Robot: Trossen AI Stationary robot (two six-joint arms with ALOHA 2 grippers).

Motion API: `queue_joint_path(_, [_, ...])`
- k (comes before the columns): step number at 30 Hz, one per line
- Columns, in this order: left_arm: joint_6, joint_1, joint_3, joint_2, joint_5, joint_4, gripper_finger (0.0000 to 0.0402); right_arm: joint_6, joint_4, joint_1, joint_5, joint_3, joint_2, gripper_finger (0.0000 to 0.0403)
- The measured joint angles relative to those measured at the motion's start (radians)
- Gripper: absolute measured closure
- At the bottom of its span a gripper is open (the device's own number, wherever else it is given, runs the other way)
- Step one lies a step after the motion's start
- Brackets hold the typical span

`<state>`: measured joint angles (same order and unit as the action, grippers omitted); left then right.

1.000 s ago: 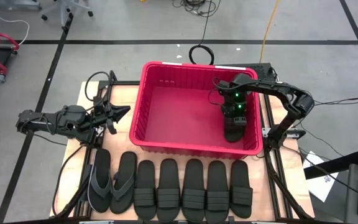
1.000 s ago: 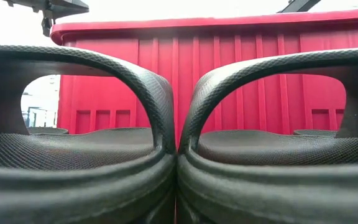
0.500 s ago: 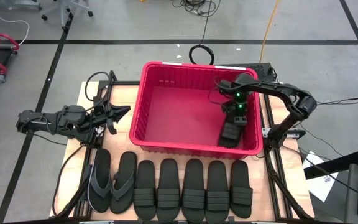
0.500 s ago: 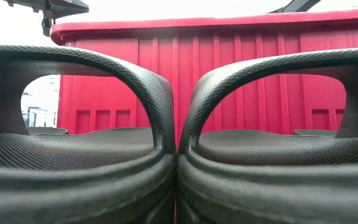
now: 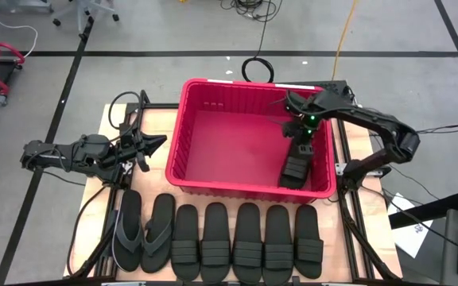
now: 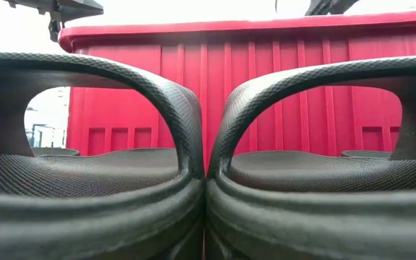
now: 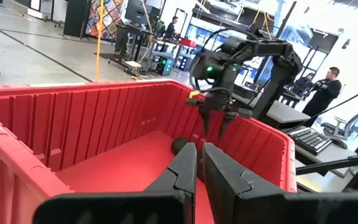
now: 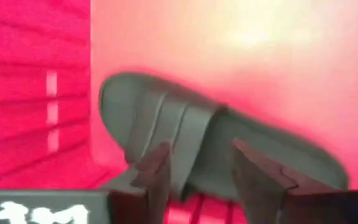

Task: Pick and place slides into bin
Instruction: Put the black slide into the bin

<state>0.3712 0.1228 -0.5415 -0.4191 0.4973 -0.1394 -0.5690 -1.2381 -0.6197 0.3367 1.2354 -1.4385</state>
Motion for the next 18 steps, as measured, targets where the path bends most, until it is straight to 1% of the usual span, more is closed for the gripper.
queue_joint_path(3, [0.0, 0.0, 0.0, 0.0, 0.0, 0.0, 0.0376, 0.031, 0.054, 0.037, -0.019, 0.0, 0.013, 0.03])
queue_joint_path(7, [0.001, 0.0, 0.0, 0.0, 0.0, 0.003, 0.0376, 0.067, 0.069, 0.077, 0.058, 0.002, 0.02, 0.0378])
queue_joint_path(8, [0.001, 0.0, 0.0, 0.0, 0.0, 0.004, 0.0376, 0.084, 0.077, 0.09, 0.069, 0.002, 0.025, 0.039])
queue_joint_path(11, [0.009, 0.0, 0.0, 0.0, 0.0, 0.019, 0.0376, 0.166, 0.132, 0.133, 0.085, 0.008, 0.059, 0.0391])
queue_joint_path(14, [0.033, 0.0, 0.0, 0.0, 0.0, 0.056, 0.0376, 0.223, 0.189, 0.181, 0.085, 0.053, 0.104, 0.0397])
queue_joint_path(18, [-0.037, 0.0, 0.0, 0.0, 0.0, 0.075, 0.0376, 0.285, 0.305, 0.255, 0.086, 0.143, 0.187, 0.0399])
